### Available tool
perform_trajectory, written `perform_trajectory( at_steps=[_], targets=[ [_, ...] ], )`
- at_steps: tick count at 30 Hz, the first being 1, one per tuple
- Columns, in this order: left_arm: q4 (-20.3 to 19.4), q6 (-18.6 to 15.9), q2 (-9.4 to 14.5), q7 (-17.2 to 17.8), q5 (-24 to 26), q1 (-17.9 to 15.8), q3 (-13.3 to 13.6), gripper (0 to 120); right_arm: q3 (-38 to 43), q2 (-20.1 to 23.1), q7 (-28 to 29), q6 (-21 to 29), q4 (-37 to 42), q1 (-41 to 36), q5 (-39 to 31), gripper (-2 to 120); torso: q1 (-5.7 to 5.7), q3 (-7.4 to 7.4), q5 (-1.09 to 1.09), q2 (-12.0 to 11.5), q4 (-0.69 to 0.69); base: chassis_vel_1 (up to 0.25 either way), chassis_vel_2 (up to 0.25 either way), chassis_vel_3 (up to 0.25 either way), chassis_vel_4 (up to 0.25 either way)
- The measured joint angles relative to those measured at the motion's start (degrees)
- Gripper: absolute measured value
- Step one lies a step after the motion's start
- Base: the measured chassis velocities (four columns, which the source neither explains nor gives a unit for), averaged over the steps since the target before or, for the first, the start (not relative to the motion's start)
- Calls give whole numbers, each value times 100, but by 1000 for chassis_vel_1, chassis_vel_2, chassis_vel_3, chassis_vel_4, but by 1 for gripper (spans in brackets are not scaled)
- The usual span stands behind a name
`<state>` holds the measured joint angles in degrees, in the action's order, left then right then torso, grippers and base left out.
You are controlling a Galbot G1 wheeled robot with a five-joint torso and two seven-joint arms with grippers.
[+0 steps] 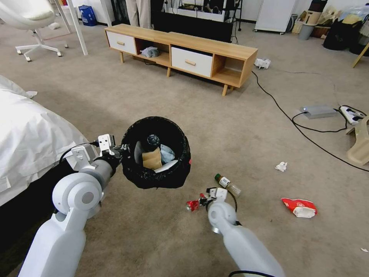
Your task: Pick up the trash bin and place the garbage on the floor into it.
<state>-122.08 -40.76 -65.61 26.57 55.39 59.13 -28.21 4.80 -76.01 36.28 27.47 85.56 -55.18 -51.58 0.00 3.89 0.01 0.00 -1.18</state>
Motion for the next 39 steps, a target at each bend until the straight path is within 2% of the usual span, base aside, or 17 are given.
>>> perform_trajectory(
  at_steps=[8, 14, 17, 23, 36, 39],
  targets=[
    [64, 2, -24, 5, -5, -35, 47, 0, 364, 219, -48, -179, 486, -127, 453, 44, 0, 0, 0, 0, -1, 0, 0, 0, 0],
    [116, 3, 19, 13, -1, -33, 6, 0, 687, 276, -149, -475, 790, -104, 1175, 44, 0, 0, 0, 0, 0, 0, 0, 0, 0],
    [122, 3, 27, 13, 5, -32, -4, 0, 747, 302, -185, -547, 910, -104, 1325, 44, 0, 0, 0, 0, 0, 0, 0, 0, 0],
    [163, 4, 16, 13, 9, -64, 39, 0, 865, 465, -344, -815, 1628, -119, 1878, 44, 0, 0, -1, 0, 0, 0, 0, 0, 0],
    [212, 4, 29, 14, -8, -44, 60, 0, 818, 650, -486, -879, 2435, -80, 2007, 44, 0, 0, -1, 0, 0, 0, 0, 0, 0],
    [238, 4, 22, 23, -8, -40, 93, 0, 807, 762, -681, -1007, 2628, -72, 2087, 44, 0, 0, -1, 0, 0, 0, 0, 0, 0]
  ],
)
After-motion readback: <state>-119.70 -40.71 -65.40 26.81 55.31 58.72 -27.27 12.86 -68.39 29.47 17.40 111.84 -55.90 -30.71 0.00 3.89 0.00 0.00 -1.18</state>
